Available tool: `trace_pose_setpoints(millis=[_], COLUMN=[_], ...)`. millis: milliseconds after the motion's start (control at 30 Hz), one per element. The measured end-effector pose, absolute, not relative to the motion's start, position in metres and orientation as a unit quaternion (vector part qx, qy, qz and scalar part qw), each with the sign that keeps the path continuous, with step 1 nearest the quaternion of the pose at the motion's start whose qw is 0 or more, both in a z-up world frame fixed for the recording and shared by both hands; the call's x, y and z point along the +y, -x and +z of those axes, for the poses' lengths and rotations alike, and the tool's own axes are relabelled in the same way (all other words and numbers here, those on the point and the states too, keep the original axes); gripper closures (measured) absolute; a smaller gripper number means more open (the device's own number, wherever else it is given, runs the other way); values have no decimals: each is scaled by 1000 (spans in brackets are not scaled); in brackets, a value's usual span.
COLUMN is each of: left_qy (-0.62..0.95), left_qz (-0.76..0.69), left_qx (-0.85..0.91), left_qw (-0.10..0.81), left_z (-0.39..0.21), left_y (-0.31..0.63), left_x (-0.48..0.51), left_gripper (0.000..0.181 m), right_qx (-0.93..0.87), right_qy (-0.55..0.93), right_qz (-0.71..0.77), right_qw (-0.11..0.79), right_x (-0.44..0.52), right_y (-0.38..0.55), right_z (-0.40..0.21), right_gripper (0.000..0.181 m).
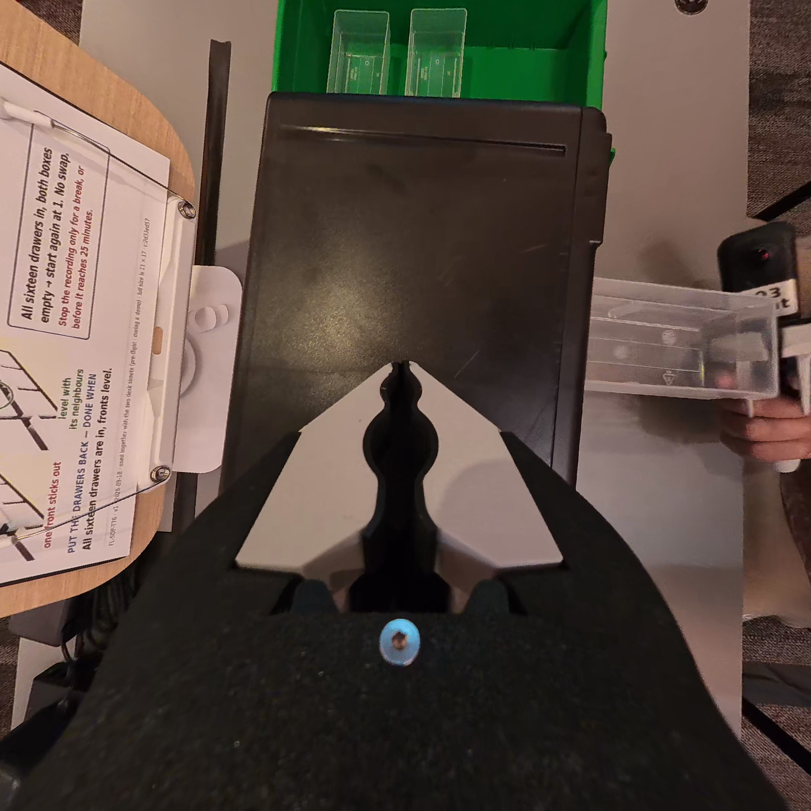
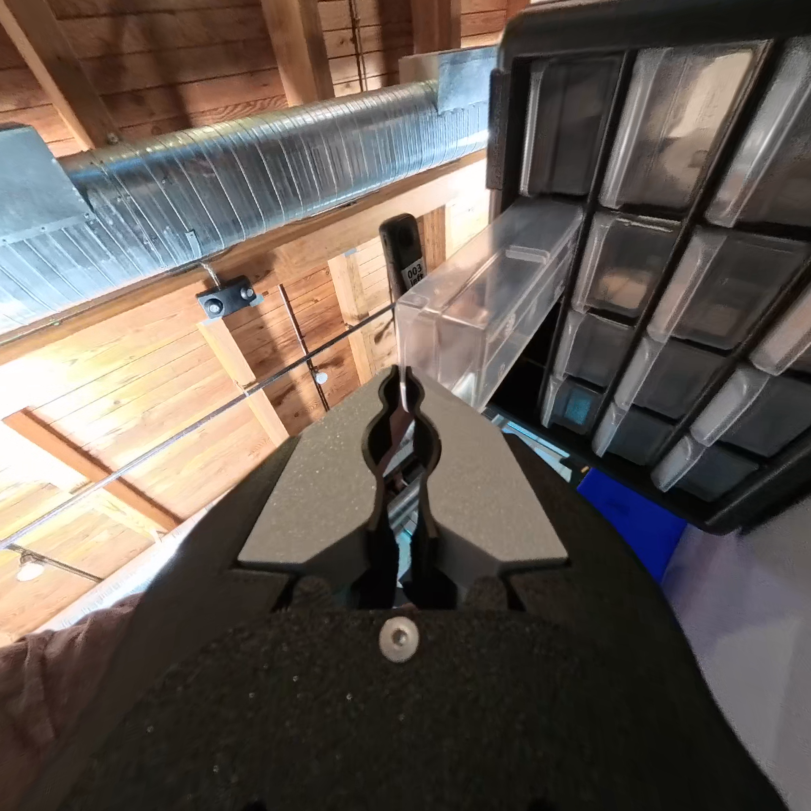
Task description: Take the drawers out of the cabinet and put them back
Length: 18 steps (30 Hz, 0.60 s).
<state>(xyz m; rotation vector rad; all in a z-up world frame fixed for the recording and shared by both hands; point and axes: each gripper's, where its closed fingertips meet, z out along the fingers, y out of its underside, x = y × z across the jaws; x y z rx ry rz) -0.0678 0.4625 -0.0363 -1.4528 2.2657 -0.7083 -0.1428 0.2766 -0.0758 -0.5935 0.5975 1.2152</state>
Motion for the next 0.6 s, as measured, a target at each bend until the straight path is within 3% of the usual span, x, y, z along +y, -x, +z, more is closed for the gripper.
trace_pose_setpoints(millis=[600], left_qy=[518], left_qz=[-247], left_qx=[800], left_qw=[174], left_z=[-36], left_y=[67], left_x=[463], left_gripper=[181], right_qx=[265], right_qy=[265], right_qz=[545], right_qw=[750], right_x=[278], right_y=[152], right_z=[-51], right_gripper=[180])
